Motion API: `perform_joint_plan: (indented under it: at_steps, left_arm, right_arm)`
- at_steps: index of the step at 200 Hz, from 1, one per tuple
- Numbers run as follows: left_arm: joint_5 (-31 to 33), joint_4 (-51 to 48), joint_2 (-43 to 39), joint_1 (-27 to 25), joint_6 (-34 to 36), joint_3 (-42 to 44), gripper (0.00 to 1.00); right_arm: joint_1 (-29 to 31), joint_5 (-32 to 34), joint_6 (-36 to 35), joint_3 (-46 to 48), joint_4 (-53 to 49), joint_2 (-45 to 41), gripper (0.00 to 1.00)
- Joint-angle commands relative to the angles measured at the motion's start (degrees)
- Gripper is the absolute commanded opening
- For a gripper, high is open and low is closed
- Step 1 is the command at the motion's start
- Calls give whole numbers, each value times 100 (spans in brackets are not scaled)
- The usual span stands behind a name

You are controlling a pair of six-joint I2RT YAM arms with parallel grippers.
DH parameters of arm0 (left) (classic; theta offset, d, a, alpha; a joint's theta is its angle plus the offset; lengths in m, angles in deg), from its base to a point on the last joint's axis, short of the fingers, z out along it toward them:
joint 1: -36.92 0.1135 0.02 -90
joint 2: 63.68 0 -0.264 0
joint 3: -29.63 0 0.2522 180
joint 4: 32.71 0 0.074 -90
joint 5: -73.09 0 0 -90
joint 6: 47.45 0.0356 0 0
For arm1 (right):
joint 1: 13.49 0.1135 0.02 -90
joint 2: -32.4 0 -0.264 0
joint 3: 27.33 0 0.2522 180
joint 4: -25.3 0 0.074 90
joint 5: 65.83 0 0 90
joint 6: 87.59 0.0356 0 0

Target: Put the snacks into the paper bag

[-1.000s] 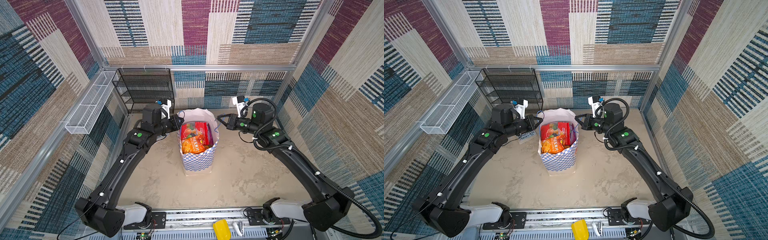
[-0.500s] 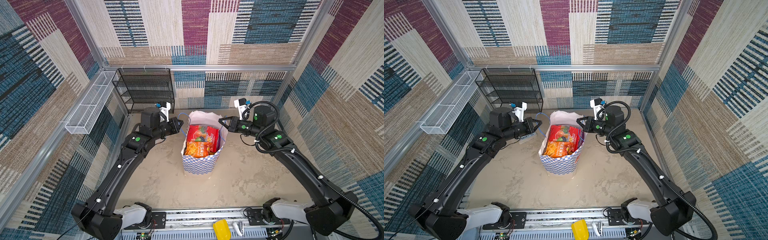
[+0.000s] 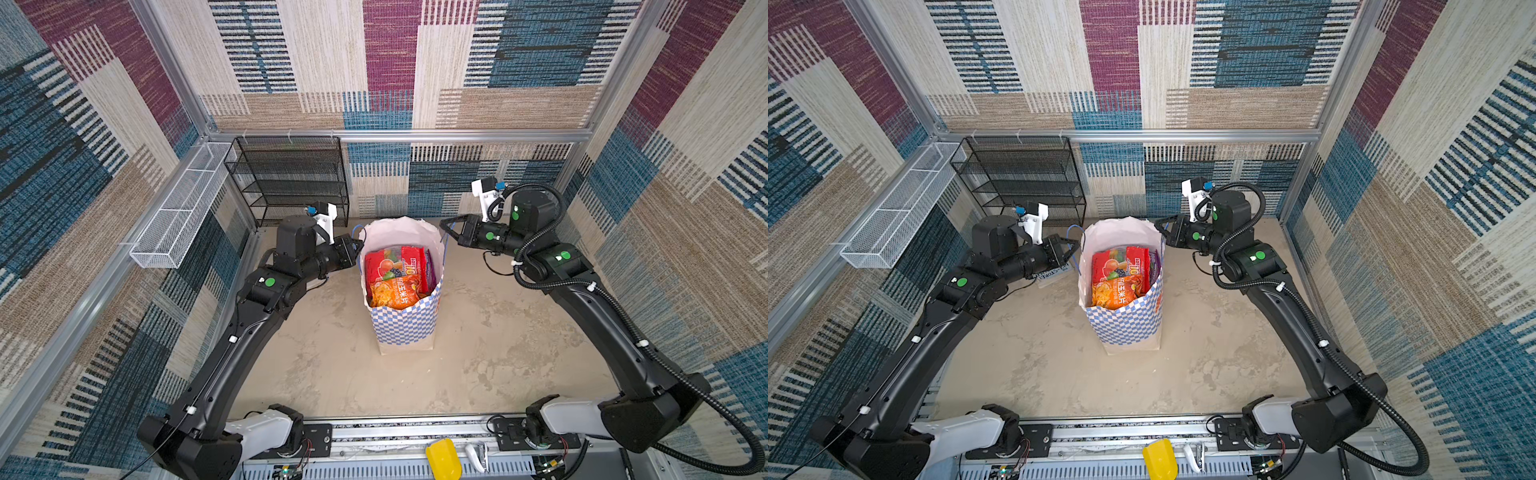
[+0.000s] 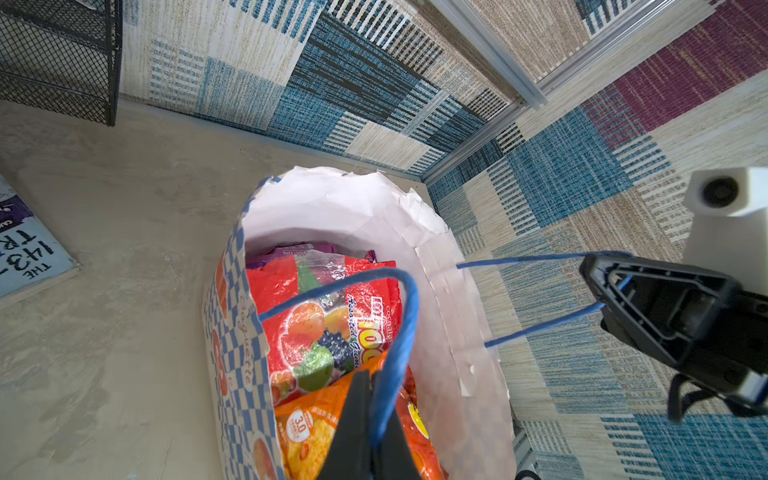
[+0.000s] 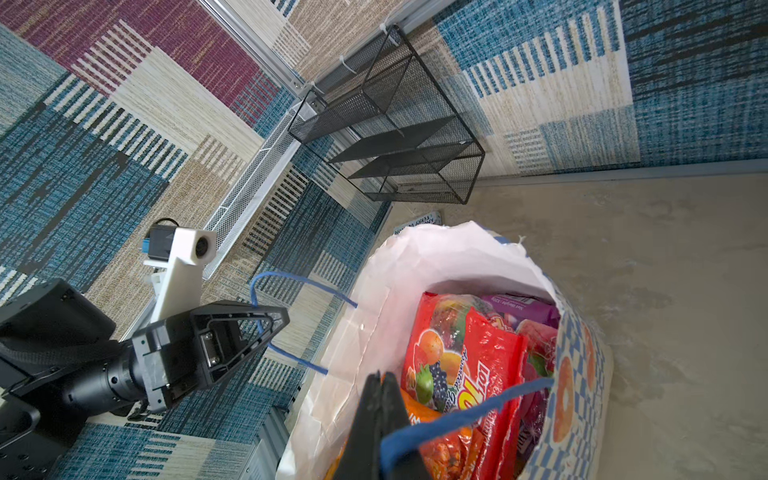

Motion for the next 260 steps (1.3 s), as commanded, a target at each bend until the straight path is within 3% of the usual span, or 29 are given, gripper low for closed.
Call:
perform_joint_plan:
  at_steps: [1, 20, 31, 43, 56, 69, 84, 90, 140, 177, 207, 239, 260]
  left_arm:
    - [-119, 604, -61, -1, -30, 135, 0]
    - [-125, 540, -55, 6, -7, 96, 1]
    - [-96, 487, -72, 8, 21, 58, 15]
    - [-87, 410, -104, 14, 82, 13, 40]
    - [-40, 310, -149, 5, 125, -23, 62]
    - [-30, 213, -203, 5, 198, -44, 77]
    - [-43, 85, -279, 7, 269, -49, 92]
    - [-44, 34, -313, 10, 304, -44, 100]
    - [236, -1125, -502, 14, 593, -434, 99]
    - [1396, -1863, -1089, 45, 909, -774, 99]
    - [2509, -2098, -1525, 58, 936, -482, 99]
    - [3445, -2003, -1803, 131, 779, 111, 99]
    - [3762, -1897, -1714, 317, 699, 446, 99]
  right_arm:
    - [-2, 6, -18, 252, 613, -194, 0]
    - [-12, -68, 9, 402, 617, -299, 11]
    - [-10, -76, 10, 428, 588, -369, 24]
    - [-9, -44, 21, 490, 557, -474, 38]
    - [-10, 43, 86, 557, 500, -591, 65]
    - [-13, 146, 163, 601, 384, -676, 86]
    - [-12, 206, 268, 608, 215, -736, 100]
    - [-23, 225, 309, 591, 113, -741, 99]
    - [-67, 1021, 441, 415, -717, -914, 100]
    - [-79, 2002, -17, 336, -735, -1493, 100]
    - [-100, 3031, -316, 239, -871, -1580, 100]
    - [-227, 3846, -360, 690, -289, -1720, 100]
    - [-987, 3539, -218, 1209, 211, -1694, 100]
